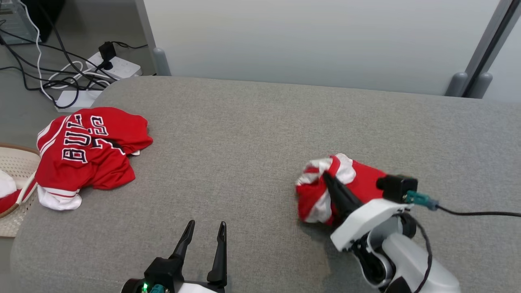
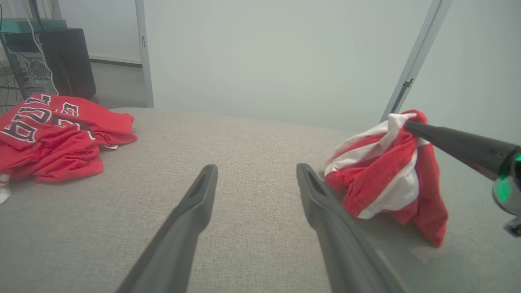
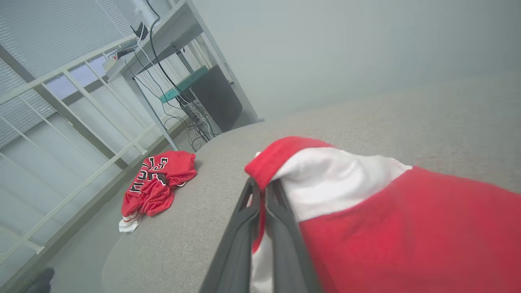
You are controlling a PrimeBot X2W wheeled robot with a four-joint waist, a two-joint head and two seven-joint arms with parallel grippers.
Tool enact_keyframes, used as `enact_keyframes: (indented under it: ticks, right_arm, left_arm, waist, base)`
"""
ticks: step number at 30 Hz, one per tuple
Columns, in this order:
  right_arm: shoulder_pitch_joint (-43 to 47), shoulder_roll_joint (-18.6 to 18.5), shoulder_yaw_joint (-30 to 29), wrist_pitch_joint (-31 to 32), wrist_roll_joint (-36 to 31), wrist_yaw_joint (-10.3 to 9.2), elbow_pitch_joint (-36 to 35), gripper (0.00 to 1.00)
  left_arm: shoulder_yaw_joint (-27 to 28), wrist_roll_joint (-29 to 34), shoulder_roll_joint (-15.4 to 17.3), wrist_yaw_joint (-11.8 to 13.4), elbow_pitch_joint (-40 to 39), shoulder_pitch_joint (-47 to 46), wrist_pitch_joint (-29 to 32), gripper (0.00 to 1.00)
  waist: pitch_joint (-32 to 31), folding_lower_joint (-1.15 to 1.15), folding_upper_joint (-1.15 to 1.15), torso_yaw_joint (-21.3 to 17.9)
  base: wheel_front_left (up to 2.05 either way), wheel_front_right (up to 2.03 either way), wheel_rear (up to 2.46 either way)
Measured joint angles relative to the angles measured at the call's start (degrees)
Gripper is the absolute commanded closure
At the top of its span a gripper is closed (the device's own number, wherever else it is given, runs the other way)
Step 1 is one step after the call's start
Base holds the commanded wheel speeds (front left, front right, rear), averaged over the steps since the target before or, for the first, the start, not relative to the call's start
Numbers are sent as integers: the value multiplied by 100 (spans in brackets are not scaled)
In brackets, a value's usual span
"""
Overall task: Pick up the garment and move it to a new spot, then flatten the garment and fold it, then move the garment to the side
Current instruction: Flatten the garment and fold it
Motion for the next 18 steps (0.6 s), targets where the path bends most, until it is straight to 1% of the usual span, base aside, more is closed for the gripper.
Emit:
enact_keyframes:
  ticks: [2, 4, 8, 11, 13, 15, 16, 18]
  right_arm:
    - [-12, -3, -241, 0, -8, 0, -355, 100]
    - [-16, 8, -613, -2, -267, 1, -489, 100]
    - [58, -15, -1284, -2, -1192, 1, -218, 100]
    - [290, -21, -1673, -2, -1630, 1, 65, 100]
    - [495, -21, -1825, -2, -1777, 1, 185, 100]
    - [617, -20, -1847, -2, -1797, 0, 220, 100]
    - [630, -15, -1849, -2, -1795, 0, 223, 100]
    - [625, -11, -1846, -2, -1794, 1, 193, 100]
  left_arm:
    - [-1, 1, 0, 0, 0, 0, 0, 0]
    - [-2, 1, -1, 1, -3, 0, 0, 0]
    - [-34, -1, 0, 0, -7, -1, 0, 0]
    - [-148, -64, 2, -31, 22, -28, 0, 0]
    - [-279, -111, 1, -149, 63, -147, 0, 0]
    - [-413, -149, 2, -298, 152, -324, 0, 0]
    - [-509, -157, 4, -402, 219, -427, 0, 0]
    - [-808, -145, 2, -697, 449, -651, 0, 0]
  waist:
    - [-9, 0, 0, -41]
    - [-14, 0, 0, -74]
    - [-19, 0, 0, -141]
    - [-3, 0, 0, -195]
    - [21, 0, 0, -225]
    - [56, 0, 0, -272]
    - [76, 0, 0, -298]
    - [128, 0, 0, -352]
  base:
    - [0, 0, 0]
    - [0, 0, 0]
    - [0, 0, 0]
    - [0, 0, 0]
    - [0, 0, 0]
    - [0, 0, 0]
    - [0, 0, 0]
    - [0, 0, 0]
